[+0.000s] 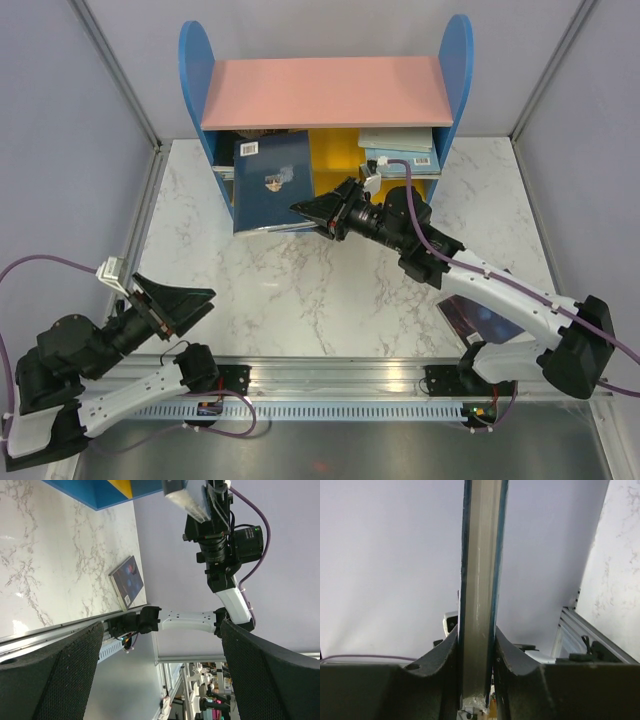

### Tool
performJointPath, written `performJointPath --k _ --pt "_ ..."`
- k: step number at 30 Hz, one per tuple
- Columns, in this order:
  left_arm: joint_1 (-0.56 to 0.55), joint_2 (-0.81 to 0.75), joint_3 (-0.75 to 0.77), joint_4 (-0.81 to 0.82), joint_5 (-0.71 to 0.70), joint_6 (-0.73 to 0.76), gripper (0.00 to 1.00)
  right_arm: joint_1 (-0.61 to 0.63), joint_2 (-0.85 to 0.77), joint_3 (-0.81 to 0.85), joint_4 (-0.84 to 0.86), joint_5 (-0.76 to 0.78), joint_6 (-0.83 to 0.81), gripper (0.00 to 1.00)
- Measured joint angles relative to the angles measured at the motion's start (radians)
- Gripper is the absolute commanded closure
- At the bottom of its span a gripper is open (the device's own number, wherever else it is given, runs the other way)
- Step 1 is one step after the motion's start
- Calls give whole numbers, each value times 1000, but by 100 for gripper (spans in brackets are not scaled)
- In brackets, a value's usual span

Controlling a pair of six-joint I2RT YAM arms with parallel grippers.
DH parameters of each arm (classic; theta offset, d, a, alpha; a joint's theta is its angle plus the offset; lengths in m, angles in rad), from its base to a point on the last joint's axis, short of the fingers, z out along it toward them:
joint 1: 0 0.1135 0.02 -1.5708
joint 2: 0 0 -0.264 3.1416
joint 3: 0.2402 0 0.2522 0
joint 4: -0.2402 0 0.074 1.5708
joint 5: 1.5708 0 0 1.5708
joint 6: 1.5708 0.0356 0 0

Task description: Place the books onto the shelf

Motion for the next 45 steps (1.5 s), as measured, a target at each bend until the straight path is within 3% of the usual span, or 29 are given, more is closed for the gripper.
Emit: performJointPath --k 10,20,27,30,31,34,37,45 --pt "0 -21 36 -56 -20 0 0 -58 97 46 105 -20 63 100" --pt "0 -27 56 -80 -31 0 1 -90 356 299 101 -11 57 100" --pt "0 -55 57 -97 -40 0 1 -77 433 384 76 60 55 100" --pt "0 -64 59 -104 -51 0 1 -71 478 433 79 73 56 89" --pt "0 -64 60 -106 -53 0 1 -71 491 443 84 74 56 74" --pt "0 -64 61 -111 -55 0 1 -74 510 454 99 68 57 51" --pt "0 -64 61 -114 -56 0 1 -75 511 444 114 56 62 46" --pt "0 -73 56 -123 -56 -1 1 -110 491 328 146 44 89 44"
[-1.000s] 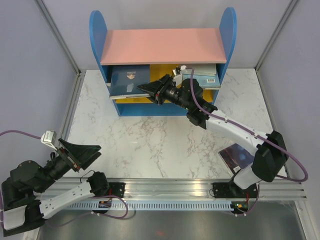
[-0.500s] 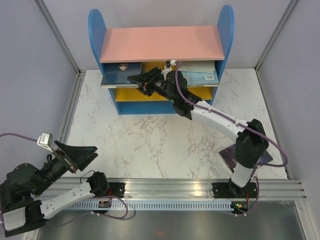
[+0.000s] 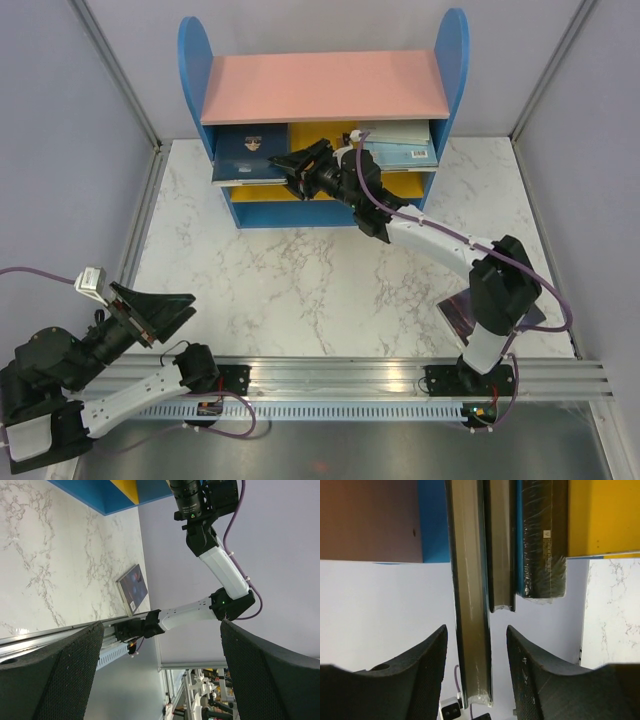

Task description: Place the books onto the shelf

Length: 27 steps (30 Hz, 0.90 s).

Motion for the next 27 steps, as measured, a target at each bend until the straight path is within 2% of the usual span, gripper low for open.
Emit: performJointPath --k 10,27 --pt "0 0 -4 -1 0 0 2 -3 -78 -71 17 -21 12 50" --pt "0 0 -28 -1 0 -1 2 0 -129 -110 -21 -88 13 52"
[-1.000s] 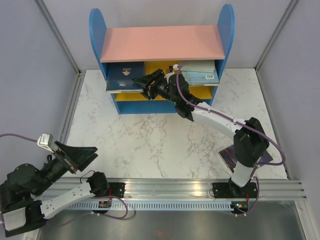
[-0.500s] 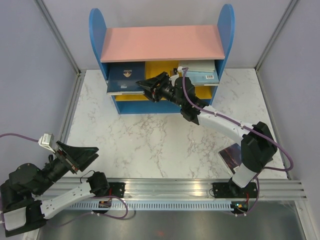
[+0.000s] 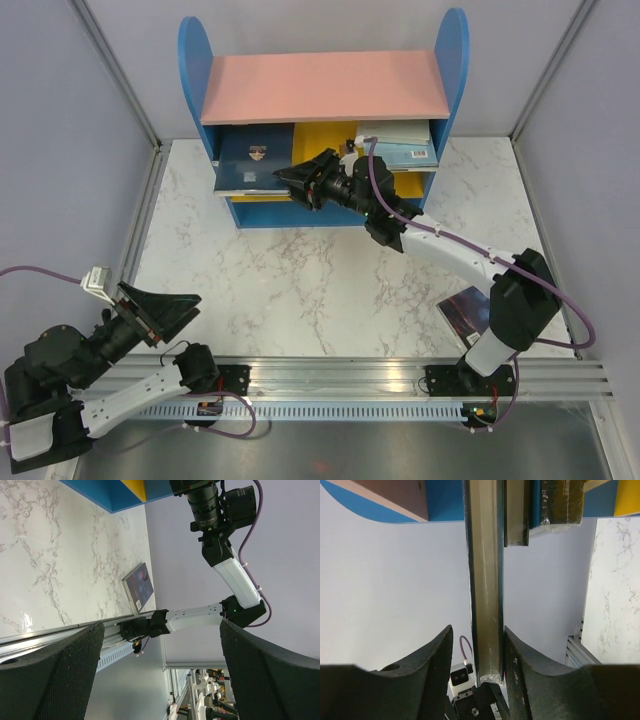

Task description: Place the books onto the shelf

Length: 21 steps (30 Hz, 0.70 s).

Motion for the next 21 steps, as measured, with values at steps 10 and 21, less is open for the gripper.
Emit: performJointPath --k 10,21 --pt "0 0 -16 0 -3 0 2 5 -11 -9 -18 -32 -17 100" --pt "0 0 -26 0 -19 -8 2 3 61 96 -52 -35 -13 100"
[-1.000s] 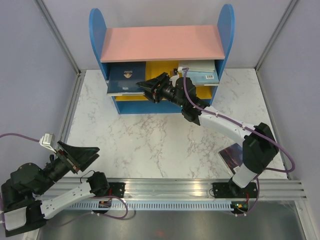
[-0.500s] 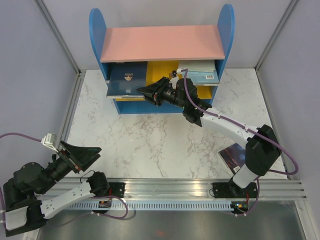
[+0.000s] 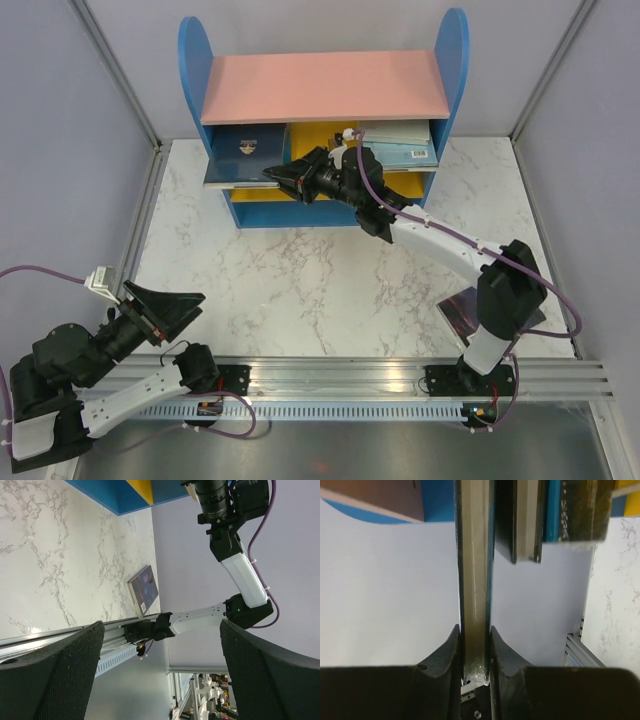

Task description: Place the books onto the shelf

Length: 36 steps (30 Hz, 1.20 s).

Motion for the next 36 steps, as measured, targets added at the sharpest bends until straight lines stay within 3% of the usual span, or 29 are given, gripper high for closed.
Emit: performJointPath --k 7,11,14,26,36 --pt "0 -2 3 -2 -6 0 2 -23 116 124 -1 -2 2 98" --pt "0 -3 18 -10 -7 0 2 -37 129 128 12 8 13 61" --pt "0 -5 30 -15 -8 0 2 -37 129 119 28 15 30 50" --pt "0 -7 32 -34 -9 -4 2 -37 37 6 60 -5 38 44" --pt "0 -7 26 -35 -6 -14 4 -34 -4 -37 59 -16 37 51"
